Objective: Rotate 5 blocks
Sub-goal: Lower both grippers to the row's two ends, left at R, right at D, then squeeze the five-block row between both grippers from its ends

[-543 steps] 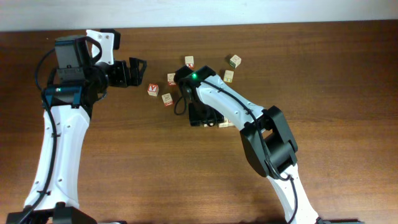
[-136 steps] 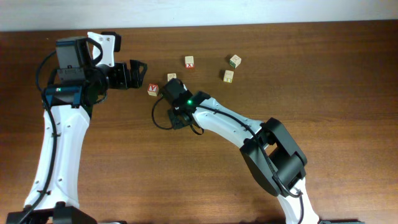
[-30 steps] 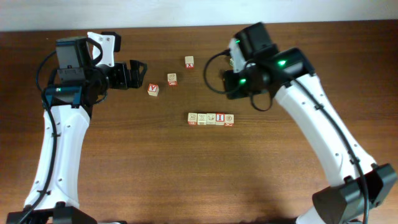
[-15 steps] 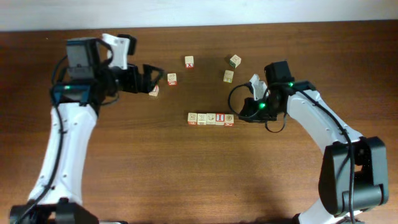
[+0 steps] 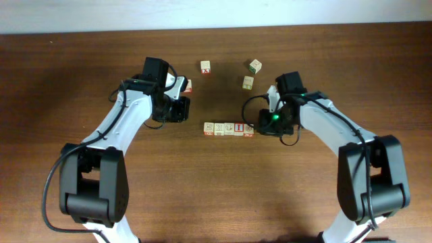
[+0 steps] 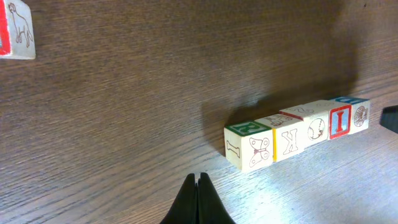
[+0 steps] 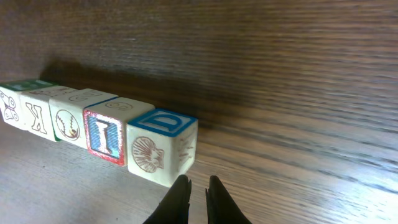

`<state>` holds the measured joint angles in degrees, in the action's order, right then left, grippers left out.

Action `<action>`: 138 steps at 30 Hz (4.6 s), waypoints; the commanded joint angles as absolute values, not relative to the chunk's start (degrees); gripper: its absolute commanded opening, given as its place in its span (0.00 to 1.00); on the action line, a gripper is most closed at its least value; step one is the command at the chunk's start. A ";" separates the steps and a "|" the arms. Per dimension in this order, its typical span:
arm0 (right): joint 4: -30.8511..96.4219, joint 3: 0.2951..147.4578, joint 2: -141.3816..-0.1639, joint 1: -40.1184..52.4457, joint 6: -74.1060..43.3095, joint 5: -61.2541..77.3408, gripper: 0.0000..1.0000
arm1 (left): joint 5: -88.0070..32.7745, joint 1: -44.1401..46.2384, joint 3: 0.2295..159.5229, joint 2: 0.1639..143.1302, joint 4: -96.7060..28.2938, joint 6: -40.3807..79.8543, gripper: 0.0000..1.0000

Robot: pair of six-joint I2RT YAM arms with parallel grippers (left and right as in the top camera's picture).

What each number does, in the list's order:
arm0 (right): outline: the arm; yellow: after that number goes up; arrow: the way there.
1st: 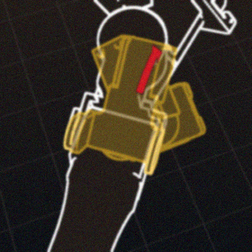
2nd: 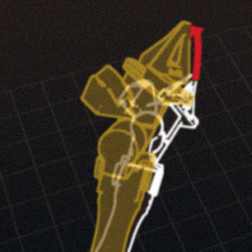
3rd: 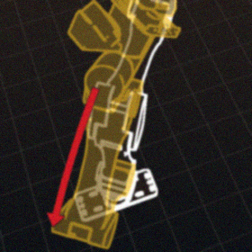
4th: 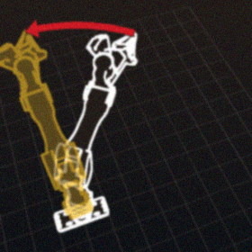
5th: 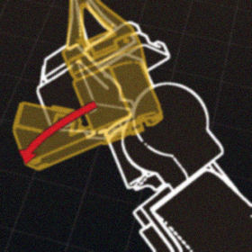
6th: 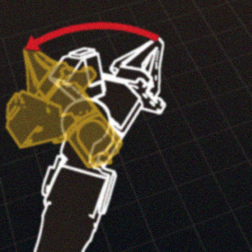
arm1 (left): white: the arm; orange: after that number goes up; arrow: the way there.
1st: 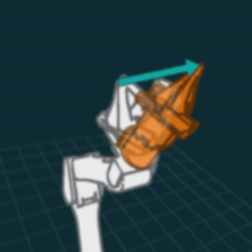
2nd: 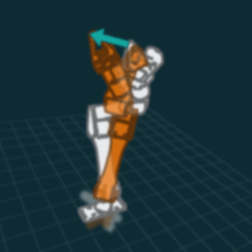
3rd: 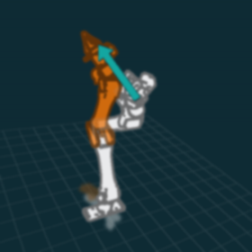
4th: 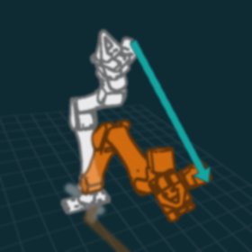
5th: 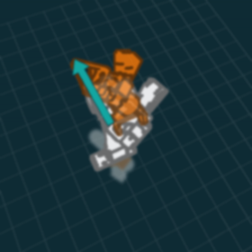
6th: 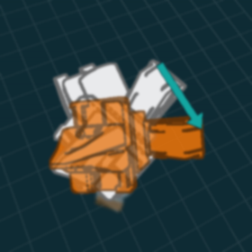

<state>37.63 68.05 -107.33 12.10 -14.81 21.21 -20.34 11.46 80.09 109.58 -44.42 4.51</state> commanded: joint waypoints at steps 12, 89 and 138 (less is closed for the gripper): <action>35.68 67.66 -109.12 13.50 -17.02 16.88 0.11 | -21.28 13.58 79.85 114.43 -43.79 1.23 0.00; 25.87 60.90 -111.18 4.10 -8.97 40.49 0.04 | -28.10 16.78 79.85 118.34 -40.80 2.17 0.00; 24.16 61.08 -109.95 6.11 -9.45 47.42 0.04 | -28.12 16.78 79.85 118.34 -40.77 2.17 0.00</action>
<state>24.18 61.25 -110.85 5.23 -9.28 43.40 -25.06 16.05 80.03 117.97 -40.93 1.58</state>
